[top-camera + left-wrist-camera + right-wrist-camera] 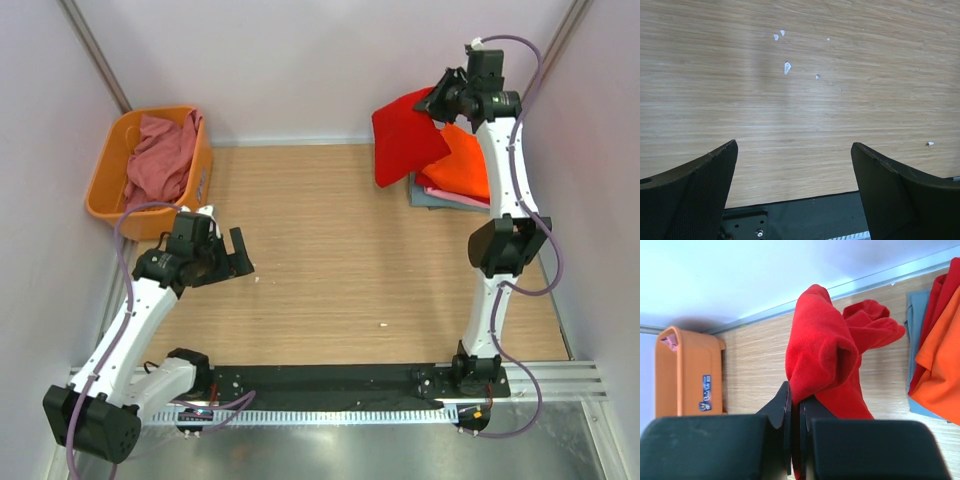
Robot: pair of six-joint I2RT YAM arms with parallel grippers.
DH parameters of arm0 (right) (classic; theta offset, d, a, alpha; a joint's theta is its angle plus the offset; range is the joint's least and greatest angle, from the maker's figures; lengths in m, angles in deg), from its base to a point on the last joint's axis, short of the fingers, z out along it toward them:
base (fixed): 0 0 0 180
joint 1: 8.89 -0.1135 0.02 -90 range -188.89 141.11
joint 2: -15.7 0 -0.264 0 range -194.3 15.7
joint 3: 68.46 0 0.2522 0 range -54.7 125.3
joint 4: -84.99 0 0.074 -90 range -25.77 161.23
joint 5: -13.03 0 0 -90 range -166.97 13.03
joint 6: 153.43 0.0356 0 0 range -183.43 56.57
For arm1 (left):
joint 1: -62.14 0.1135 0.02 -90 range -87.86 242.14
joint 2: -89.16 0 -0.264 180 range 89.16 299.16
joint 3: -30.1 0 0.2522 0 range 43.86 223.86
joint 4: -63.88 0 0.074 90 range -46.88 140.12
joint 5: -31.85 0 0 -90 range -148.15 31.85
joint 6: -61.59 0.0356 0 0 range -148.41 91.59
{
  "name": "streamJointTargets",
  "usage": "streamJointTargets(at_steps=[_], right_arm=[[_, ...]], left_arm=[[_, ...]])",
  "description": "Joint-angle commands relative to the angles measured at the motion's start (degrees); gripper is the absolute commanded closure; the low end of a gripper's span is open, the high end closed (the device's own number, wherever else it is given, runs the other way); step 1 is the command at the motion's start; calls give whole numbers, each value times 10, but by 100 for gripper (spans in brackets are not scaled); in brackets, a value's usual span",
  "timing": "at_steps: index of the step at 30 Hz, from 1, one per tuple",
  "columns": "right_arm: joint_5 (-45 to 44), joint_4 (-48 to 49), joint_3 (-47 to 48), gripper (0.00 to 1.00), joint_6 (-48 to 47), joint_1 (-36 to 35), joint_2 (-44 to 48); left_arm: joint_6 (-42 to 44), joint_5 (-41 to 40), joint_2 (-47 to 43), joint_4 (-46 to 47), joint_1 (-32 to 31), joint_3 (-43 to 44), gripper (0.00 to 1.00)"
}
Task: Fold and stack the t-shirts
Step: Neatly place the folded tshirt to the corner
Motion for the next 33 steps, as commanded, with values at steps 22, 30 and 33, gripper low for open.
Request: streamJointTargets(at_steps=[22, 30, 33], right_arm=[[215, 21, -8, 99, 41, 231, -51], [271, 97, -7, 99, 120, 189, -11], [286, 150, 2, 99, 178, 160, -4]], left_arm=[[-2, 14, -5, 25, -1, -4, 7], [-1, 18, -4, 27, -1, -5, 7], [-1, 18, -7, 27, -1, -5, 8]])
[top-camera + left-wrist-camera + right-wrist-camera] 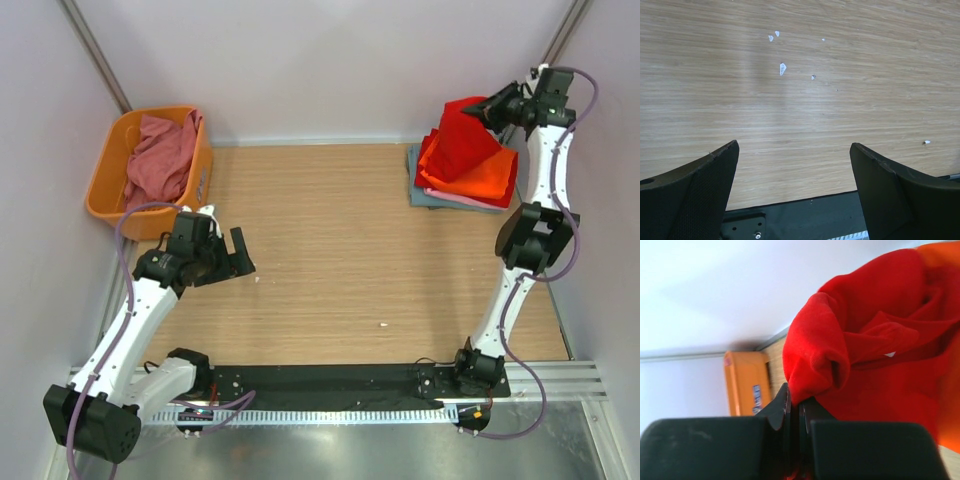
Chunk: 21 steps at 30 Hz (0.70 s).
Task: Fold and stack the t-shirts
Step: Neatly place the folded tshirt to the corner
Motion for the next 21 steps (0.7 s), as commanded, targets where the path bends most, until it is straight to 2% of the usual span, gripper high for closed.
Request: streamJointTargets(at_steps=[1, 6, 8, 16, 19, 21], right_arm=[[65, 103, 33, 98, 91, -40, 63], [56, 118, 77, 99, 135, -57, 45], [47, 114, 70, 98, 123, -55, 47], [49, 101, -47, 99, 38, 36, 57], [42, 43, -50, 99, -7, 71, 37], [9, 12, -85, 99, -55, 82, 45]], left_arm=[[-1, 7, -7, 19, -1, -1, 8], [-1, 7, -9, 20, -1, -2, 7], [-1, 6, -8, 20, -1, -3, 8], [-1, 5, -7, 20, -4, -2, 8], [-1, 6, -3, 20, -6, -2, 7], [-1, 6, 0, 20, -6, -2, 8]])
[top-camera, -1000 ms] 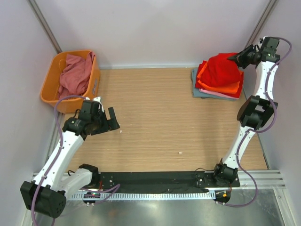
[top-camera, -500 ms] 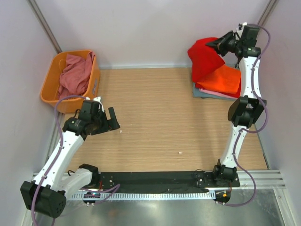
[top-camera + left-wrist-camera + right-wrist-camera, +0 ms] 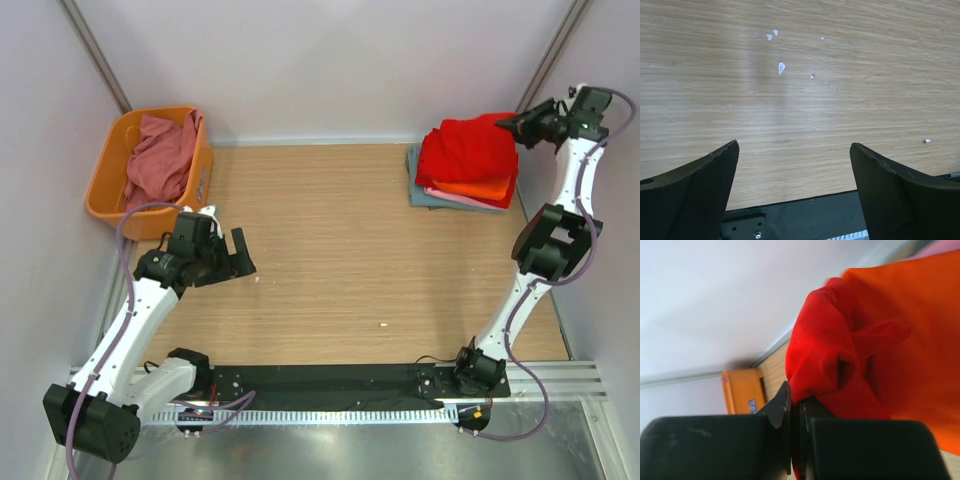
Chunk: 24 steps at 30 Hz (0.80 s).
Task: Fold and stack the t-shirts
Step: Neatly place the folded tshirt to the corner
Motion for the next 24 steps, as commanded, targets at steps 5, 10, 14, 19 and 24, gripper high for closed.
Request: streamJointTargets(at_steps=[5, 10, 14, 19, 24], right_arm=[[-11, -48, -55, 99, -81, 37, 5], [-19, -67, -30, 98, -88, 40, -10], [-31, -77, -10, 90, -88, 48, -24], [-49, -94, 27, 65, -95, 68, -98], [-207, -190, 69, 40, -140, 84, -129]], left_arm=[[-2, 6, 3, 17, -3, 0, 8], [-2, 3, 4, 17, -4, 0, 8], [-2, 3, 5, 17, -5, -1, 8], [-3, -1, 5, 15, -10, 0, 8], [-4, -2, 7, 15, -11, 0, 8]])
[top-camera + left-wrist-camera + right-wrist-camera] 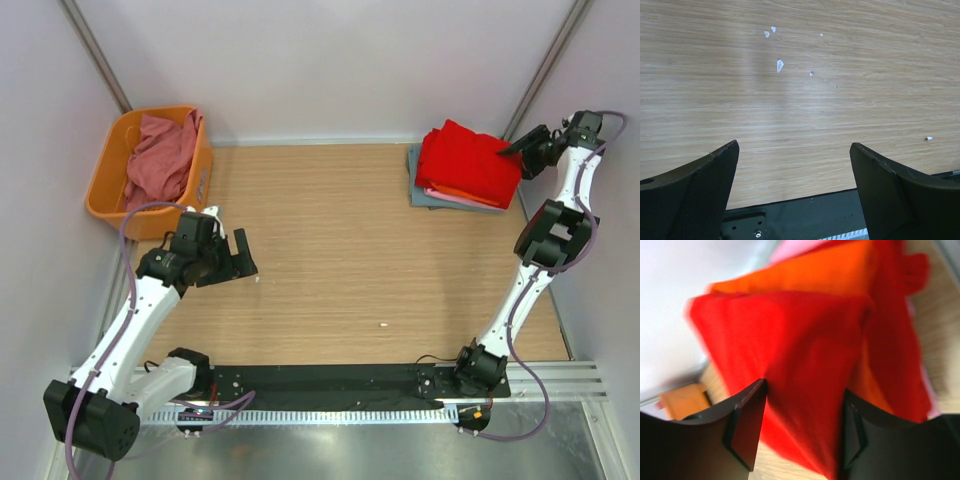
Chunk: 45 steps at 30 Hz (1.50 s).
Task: Fold and stack the t-shirts
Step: Neatly place the folded tshirt to the corner
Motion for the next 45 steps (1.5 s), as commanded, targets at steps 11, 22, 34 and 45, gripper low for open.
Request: streamJointTargets(at_steps=[11, 22, 34, 45], right_arm=[[-378, -150, 89, 29, -40, 18, 80], [-386, -104, 64, 3, -43, -22, 195], [-290, -28, 30, 56, -11, -96, 115], [-236, 47, 52, 56, 3, -150, -10]], left_arm=[[-2, 7, -1, 18, -4, 0, 8], [0, 17, 5, 19, -5, -2, 7], [1, 20, 7, 20, -4, -1, 8], [1, 17, 16, 20, -4, -1, 8]])
